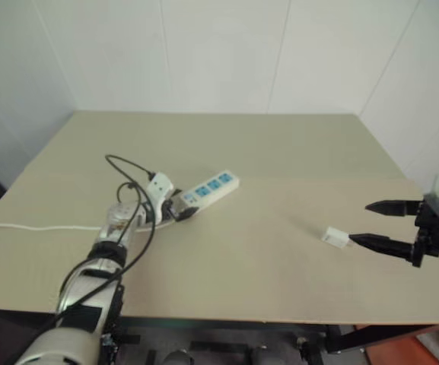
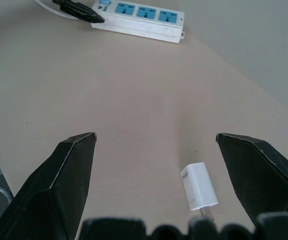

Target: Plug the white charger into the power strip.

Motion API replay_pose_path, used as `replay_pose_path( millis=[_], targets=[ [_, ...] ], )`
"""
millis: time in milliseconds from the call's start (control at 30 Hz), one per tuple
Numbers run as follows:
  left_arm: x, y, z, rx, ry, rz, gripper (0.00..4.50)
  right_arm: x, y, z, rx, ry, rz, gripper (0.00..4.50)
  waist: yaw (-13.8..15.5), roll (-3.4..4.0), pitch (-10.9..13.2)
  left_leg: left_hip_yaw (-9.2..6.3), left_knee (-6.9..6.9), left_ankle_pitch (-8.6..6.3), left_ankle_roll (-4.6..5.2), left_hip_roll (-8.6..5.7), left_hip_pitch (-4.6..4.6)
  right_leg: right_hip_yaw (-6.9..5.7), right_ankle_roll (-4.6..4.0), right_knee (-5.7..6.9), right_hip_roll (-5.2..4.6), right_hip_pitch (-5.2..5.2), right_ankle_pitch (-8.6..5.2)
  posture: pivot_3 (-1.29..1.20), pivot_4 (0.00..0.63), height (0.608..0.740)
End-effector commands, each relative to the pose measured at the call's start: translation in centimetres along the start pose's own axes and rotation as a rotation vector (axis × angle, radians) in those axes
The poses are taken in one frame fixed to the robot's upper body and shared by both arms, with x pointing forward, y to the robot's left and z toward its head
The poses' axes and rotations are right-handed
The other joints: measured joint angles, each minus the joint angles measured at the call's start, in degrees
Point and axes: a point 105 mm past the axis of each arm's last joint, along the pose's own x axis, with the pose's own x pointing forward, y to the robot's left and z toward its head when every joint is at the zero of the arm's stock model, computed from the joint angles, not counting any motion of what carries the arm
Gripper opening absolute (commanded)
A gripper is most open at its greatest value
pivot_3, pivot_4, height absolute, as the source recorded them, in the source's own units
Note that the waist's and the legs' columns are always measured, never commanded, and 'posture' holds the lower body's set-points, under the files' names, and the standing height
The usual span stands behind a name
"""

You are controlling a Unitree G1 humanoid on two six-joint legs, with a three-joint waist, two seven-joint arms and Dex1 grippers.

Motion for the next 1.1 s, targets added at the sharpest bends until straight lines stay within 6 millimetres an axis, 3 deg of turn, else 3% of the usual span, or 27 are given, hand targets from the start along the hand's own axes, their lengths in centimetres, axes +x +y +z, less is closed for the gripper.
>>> replay_pose_path(
  millis=[33, 233, 400, 533, 700, 933, 1100],
  targets=[
    [0.5, 0.5, 1.1, 0.03, -0.017, 0.026, 4.48, -0.7, 0.1, 1.3, -0.038, -0.039, -0.025, 4.5, -0.01, 0.0, 0.0, 0.0, 0.0, 0.0, 0.0, 0.0, 0.01, 0.0, 0.0, 0.0, 0.0, 0.0, 0.0, 0.0, 0.15, 0.74],
    [1.2, -0.3, 0.0, -0.021, 0.028, 0.005, 4.48, -0.7, 0.4, 1.6, -0.042, -0.048, -0.03, 4.5, 0.02, 0.0, 0.0, 0.0, 0.0, 0.0, 0.0, -0.01, 0.0, 0.0, 0.01, 0.0, -0.01, 0.0, 0.0, 0.0, 0.15, 0.74],
    [1.4, -0.9, -1.0, -0.059, 0.051, -0.005, 3.31, -0.8, 0.5, 1.8, -0.043, -0.05, -0.036, 4.5, 0.09, 0.0, 0.0, 0.0, 0.0, 0.0, 0.0, -0.02, 0.03, 0.0, 0.01, 0.02, -0.01, 0.03, 0.0, 0.0, 0.15, 0.74],
    [1.7, -1.6, -0.8, -0.071, 0.028, -0.035, 3.31, -0.9, 0.7, 1.7, -0.039, -0.05, -0.042, 4.5, 0.12, 0.0, -0.01, 0.0, 0.0, 0.0, 0.0, -0.02, 0.04, 0.0, 0.02, 0.01, -0.01, 0.05, 0.0, 0.0, 0.15, 0.74],
    [1.4, -3.6, -0.2, -0.01, 0.009, -0.222, 3.31, -1.1, 0.7, 1.6, -0.033, -0.048, -0.054, 4.5, 0.22, 0.0, -0.01, 0.0, 0.0, 0.0, 0.0, -0.04, 0.01, 0.0, 0.04, -0.01, -0.03, 0.05, 0.0, 0.0, 0.15, 0.74],
    [-0.4, -6.0, 1.7, 0.063, -0.073, -0.506, 3.31, -1.2, 0.6, 1.3, -0.029, -0.044, -0.064, 4.5, 0.12, 0.0, -0.01, 0.0, 0.0, 0.0, 0.0, -0.03, 0.0, 0.0, 0.03, 0.0, -0.02, 0.03, 0.0, 0.0, 0.15, 0.74],
    [-2.0, -8.2, 1.1, 0.1, -0.037, -0.667, 3.31, -1.1, 0.7, 1.2, -0.026, -0.043, -0.059, 4.5, 0.06, 0.01, -0.01, -0.01, 0.0, 0.0, 0.0, -0.02, 0.0, 0.0, 0.03, 0.0, -0.02, 0.03, 0.0, 0.0, 0.15, 0.74]
  ],
)
